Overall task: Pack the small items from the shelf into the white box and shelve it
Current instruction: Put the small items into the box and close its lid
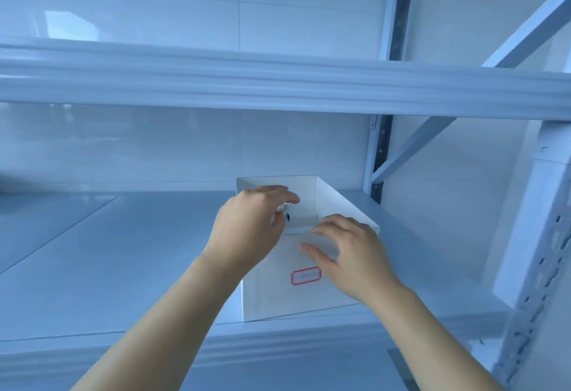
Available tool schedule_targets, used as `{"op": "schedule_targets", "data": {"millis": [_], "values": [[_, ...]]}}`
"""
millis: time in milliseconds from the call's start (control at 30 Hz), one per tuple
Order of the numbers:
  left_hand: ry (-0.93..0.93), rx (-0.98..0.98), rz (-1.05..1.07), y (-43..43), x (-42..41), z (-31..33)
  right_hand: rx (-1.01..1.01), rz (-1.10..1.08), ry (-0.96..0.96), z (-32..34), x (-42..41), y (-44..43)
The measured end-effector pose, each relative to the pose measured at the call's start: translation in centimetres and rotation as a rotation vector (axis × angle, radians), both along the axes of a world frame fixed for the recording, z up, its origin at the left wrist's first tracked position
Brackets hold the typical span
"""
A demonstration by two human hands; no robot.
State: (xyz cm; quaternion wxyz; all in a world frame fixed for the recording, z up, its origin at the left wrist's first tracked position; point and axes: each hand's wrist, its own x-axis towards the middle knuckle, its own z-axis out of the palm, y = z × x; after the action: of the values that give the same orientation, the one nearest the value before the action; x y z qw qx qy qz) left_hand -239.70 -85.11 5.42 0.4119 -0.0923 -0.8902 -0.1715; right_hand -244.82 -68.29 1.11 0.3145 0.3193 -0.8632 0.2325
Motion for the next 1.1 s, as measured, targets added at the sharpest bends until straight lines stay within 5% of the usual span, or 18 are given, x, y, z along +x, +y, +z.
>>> {"op": "schedule_targets", "data": {"millis": [400,1100], "values": [[-0.137,0.097,0.170,1.9,-1.8,-1.8,-0.016,0.091,0.098,-1.6,-4.0,2.7],[-0.210,0.041,0.104,0.5,-0.7,-0.8,-0.041,0.112,0.054,-0.4,-1.8,1.6]]}}
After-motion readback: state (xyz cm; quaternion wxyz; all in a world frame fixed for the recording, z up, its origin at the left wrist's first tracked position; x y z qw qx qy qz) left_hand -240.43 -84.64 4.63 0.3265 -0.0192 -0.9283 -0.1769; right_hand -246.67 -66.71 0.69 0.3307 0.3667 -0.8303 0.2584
